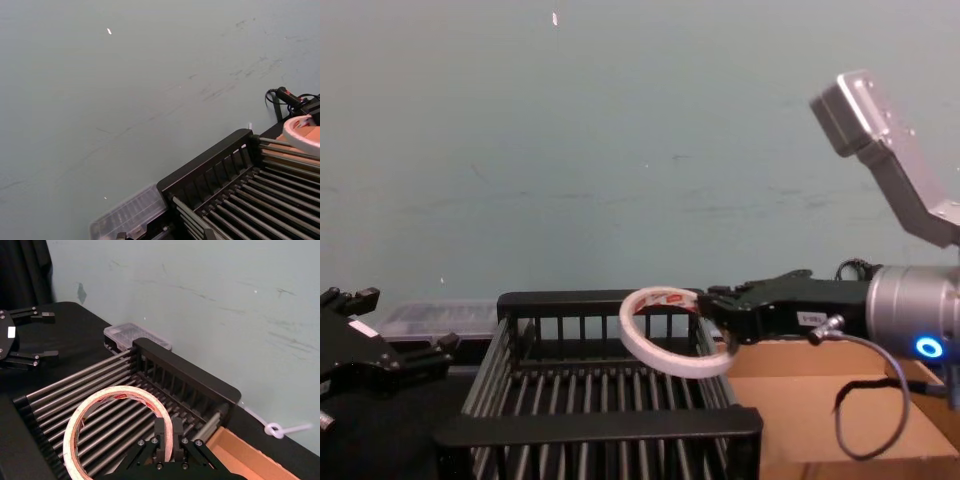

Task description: Pick up the white tape and place it into the black box , Pick up the silver tape and place it into the brown box.

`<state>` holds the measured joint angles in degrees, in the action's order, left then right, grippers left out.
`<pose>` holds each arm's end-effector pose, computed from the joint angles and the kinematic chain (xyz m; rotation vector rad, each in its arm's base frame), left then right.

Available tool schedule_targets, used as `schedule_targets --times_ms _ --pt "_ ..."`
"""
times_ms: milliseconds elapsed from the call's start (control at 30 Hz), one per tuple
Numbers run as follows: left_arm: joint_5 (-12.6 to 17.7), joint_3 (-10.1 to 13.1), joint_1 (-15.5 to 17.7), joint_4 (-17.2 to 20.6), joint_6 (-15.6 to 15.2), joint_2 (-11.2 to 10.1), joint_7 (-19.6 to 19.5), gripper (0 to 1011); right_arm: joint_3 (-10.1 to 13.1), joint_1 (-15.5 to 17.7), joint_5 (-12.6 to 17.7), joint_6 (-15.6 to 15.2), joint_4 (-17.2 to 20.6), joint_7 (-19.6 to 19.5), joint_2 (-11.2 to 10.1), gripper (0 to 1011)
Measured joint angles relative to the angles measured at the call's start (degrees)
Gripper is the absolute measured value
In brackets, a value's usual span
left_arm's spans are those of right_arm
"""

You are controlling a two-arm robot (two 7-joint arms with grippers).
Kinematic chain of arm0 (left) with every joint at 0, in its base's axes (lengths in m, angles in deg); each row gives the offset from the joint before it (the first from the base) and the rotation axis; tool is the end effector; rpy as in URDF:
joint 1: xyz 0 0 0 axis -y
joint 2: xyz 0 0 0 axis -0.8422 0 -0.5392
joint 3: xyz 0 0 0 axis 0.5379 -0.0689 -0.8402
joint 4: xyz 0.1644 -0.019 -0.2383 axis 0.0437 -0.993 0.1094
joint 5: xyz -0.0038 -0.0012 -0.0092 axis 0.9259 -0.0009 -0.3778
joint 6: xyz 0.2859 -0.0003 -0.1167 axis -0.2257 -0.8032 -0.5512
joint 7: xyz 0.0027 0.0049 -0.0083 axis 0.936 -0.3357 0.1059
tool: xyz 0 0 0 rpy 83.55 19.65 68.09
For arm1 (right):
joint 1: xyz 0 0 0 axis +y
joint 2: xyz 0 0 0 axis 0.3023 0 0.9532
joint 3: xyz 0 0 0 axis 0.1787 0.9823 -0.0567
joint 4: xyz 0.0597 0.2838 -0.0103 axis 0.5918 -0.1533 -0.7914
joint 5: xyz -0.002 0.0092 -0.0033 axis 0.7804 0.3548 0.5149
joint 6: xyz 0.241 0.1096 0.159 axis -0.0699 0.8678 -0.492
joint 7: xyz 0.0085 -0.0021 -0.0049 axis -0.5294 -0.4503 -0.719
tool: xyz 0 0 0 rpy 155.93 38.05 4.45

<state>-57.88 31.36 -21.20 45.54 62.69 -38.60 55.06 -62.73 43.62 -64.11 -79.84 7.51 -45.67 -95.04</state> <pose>0.3580 0.0826 -0.3023 0.3046 -0.2849 1.2481 0.4456 0.0251 -0.2483 -0.2666 -0.0293 -0.7843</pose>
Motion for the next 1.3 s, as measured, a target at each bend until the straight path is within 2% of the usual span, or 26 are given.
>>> schedule_targets --times_ms 333,800,1100,1133,1200,1233,1300 --pt "0.0 0.0 0.0 0.0 0.0 0.0 0.0 1001 -1.3 -1.9 -0.5 1.2 -2.8 0.5 1.6 95" --pt "0.0 0.0 0.0 0.0 0.0 0.0 0.0 1002 -1.3 -1.9 -0.5 1.2 -2.8 0.5 1.6 101" --pt "0.0 0.0 0.0 0.0 0.0 0.0 0.0 1001 -1.2 -1.8 -0.5 1.1 -2.7 0.5 1.6 317" --pt "0.0 0.0 0.0 0.0 0.0 0.0 0.0 1001 -1.2 -1.8 -0.5 1.1 -2.7 0.5 1.6 383" --pt "0.0 0.0 0.0 0.0 0.0 0.0 0.0 1001 -1.2 -1.8 -0.5 1.1 -2.7 0.5 1.6 421" --pt "0.0 0.0 0.0 0.0 0.0 0.0 0.0 1001 -1.2 -1.8 -0.5 1.1 -2.7 0.4 1.5 483" --pt "0.0 0.0 0.0 0.0 0.0 0.0 0.0 1001 -1.2 -1.8 -0.5 1.1 -2.7 0.4 1.5 514"
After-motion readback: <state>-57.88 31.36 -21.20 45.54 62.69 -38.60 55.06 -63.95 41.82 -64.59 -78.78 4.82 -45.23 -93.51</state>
